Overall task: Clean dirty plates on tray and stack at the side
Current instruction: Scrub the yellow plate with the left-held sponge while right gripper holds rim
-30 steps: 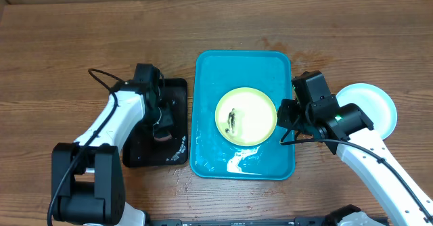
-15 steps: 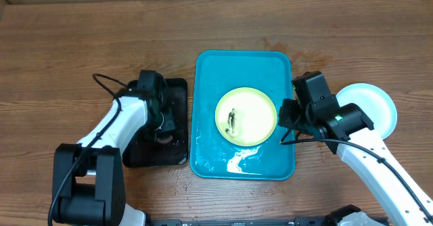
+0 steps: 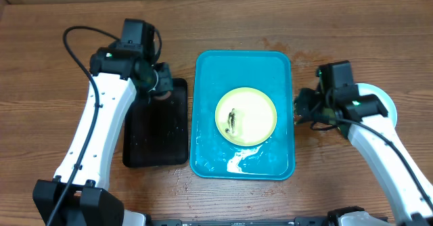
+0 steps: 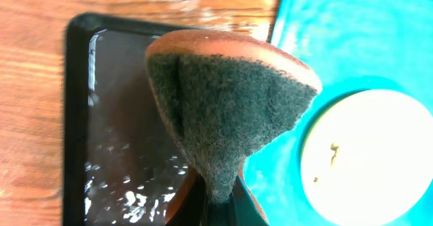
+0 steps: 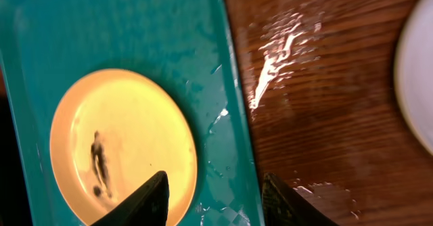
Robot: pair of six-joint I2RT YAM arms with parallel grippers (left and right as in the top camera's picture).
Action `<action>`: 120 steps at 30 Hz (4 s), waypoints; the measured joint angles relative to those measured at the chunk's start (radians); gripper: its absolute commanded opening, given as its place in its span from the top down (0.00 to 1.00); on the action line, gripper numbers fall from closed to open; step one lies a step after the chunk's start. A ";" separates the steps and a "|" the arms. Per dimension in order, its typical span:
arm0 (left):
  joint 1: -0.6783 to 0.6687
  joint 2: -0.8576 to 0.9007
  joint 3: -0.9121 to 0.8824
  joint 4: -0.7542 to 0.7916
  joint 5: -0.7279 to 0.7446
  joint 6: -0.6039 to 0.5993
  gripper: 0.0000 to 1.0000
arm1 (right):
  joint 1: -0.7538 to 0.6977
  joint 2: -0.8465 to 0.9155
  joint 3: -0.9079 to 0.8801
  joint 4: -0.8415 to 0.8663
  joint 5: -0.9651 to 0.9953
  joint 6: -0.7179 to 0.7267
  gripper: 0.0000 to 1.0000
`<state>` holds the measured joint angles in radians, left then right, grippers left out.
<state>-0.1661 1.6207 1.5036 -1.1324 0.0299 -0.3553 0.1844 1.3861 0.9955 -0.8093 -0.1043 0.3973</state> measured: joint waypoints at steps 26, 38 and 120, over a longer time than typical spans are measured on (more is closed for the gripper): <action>-0.406 0.330 0.001 0.296 0.136 -0.229 0.96 | 0.103 0.400 -0.002 0.216 -0.116 -0.144 0.96; -0.477 0.489 0.019 0.254 0.030 -0.308 0.96 | 0.104 0.400 -0.001 0.207 -0.121 -0.139 0.96; -0.404 0.520 0.002 0.465 0.335 -0.215 0.96 | 0.098 0.401 0.002 0.181 -0.133 -0.105 0.96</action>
<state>-0.5705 2.1410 1.5055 -0.6674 0.3653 -0.5705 0.2821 1.7866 0.9970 -0.6285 -0.2371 0.2924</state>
